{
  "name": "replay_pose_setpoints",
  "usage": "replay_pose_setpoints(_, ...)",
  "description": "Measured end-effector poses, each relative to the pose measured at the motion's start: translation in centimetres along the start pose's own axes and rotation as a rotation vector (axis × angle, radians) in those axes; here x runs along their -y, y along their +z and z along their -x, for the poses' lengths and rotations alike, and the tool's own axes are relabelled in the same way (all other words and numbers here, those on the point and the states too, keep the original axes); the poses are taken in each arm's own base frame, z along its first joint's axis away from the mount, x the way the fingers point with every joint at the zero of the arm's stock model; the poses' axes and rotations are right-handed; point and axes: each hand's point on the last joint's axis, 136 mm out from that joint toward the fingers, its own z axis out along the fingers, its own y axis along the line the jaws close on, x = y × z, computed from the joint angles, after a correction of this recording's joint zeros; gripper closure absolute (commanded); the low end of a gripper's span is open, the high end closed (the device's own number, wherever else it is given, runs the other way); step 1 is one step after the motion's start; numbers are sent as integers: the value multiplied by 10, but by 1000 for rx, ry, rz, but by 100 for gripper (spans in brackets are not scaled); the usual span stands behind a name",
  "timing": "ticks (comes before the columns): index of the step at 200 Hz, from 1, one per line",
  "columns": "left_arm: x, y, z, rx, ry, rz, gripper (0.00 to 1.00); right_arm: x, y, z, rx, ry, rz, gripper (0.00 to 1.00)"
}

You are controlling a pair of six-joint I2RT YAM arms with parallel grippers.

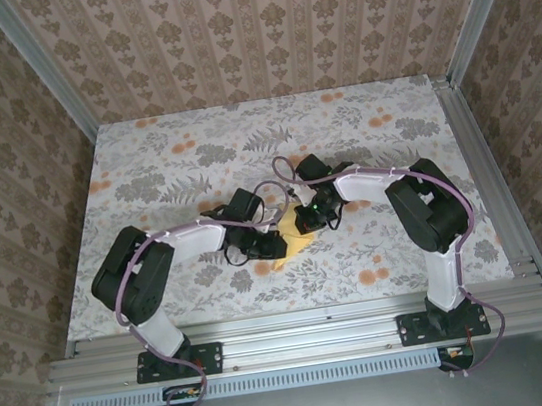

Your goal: Fold a paper plane with a square sheet of paper (pick it up from the middle)

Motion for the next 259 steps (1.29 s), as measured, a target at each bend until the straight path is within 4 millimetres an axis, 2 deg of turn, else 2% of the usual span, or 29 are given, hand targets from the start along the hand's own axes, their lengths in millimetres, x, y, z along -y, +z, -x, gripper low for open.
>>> replay_pose_setpoints(118,-9,8,4,-28,-2,-4,89,0,0,0,0,-17,-2,97)
replay_pose_setpoints(259,-9,9,10,-34,4,-31,91,-2,1,-1,-2,-40,-4,98)
